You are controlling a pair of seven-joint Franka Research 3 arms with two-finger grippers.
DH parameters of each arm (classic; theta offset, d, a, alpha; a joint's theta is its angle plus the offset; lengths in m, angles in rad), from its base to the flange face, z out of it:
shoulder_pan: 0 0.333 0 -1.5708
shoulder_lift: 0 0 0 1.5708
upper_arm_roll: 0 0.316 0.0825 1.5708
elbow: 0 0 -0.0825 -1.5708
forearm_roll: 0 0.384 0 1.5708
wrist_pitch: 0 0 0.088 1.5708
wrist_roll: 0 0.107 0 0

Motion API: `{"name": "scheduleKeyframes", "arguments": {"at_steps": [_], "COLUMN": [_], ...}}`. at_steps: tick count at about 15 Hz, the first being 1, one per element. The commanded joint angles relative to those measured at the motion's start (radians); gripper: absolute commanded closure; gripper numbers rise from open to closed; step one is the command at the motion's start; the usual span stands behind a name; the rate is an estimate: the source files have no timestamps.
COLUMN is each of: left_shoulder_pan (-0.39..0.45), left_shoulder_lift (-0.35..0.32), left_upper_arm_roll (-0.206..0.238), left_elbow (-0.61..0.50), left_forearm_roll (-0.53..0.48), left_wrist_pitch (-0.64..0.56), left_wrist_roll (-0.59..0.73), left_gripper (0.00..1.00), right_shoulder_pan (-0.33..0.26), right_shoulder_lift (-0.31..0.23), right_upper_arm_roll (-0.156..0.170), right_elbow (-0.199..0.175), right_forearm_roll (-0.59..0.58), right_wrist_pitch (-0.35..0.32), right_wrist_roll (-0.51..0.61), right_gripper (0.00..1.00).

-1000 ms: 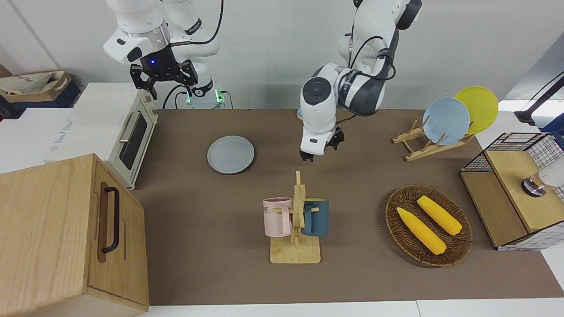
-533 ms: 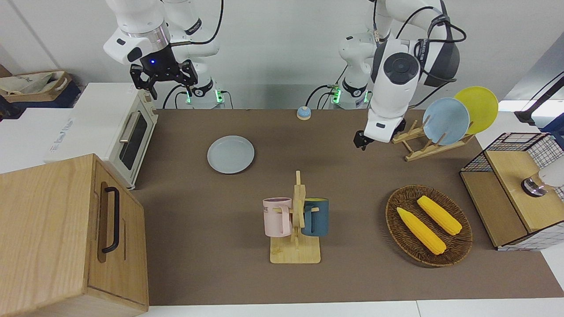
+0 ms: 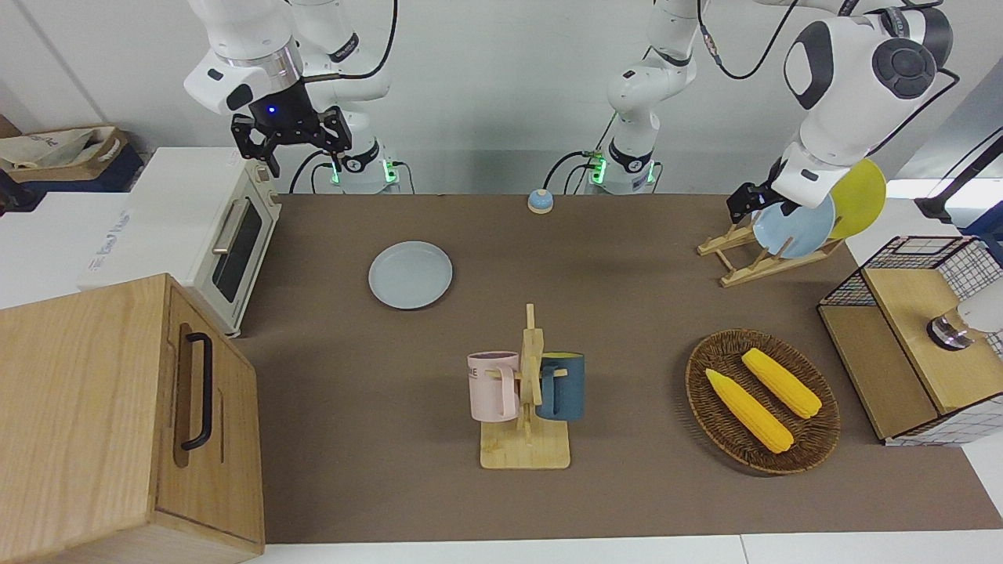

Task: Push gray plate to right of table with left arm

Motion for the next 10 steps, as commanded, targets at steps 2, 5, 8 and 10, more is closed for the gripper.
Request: {"name": "scheduleKeyframes", "arguments": {"at_steps": [2,5,8,10], "left_shoulder_pan": [-0.251,-0.396,-0.431,-0.43], "left_shoulder_lift": [-0.102,-0.151,-0.15,-0.148], "left_upper_arm_roll": [0.247,0.427,0.463,0.464], "left_elbow": [-0.081,-0.168,-0.175,-0.166], "left_forearm_roll": [-0.097,-0.115,-0.103,-0.097], "left_wrist_pitch": [-0.006,0.075,0.11,0.132], "left_wrist_roll": [0.022,0.064,0.064,0.067], "left_gripper": [0.01,0.0,0.0,0.0], "right_shoulder_pan": [-0.02,-0.02,-0.02,-0.02], "right_shoulder_lift": [-0.006,-0.006,-0.006,-0.006], "right_upper_arm_roll": [0.015,0.013,0.015,0.015], "right_elbow": [0.004,0.004,0.004,0.004], "right_forearm_roll": [0.01,0.01,0.01,0.01], "right_wrist_pitch": [-0.012,-0.012,-0.012,-0.012], "right_wrist_roll": [0.0,0.0,0.0,0.001], "right_gripper": [0.017,0.017,0.017,0.017]}}
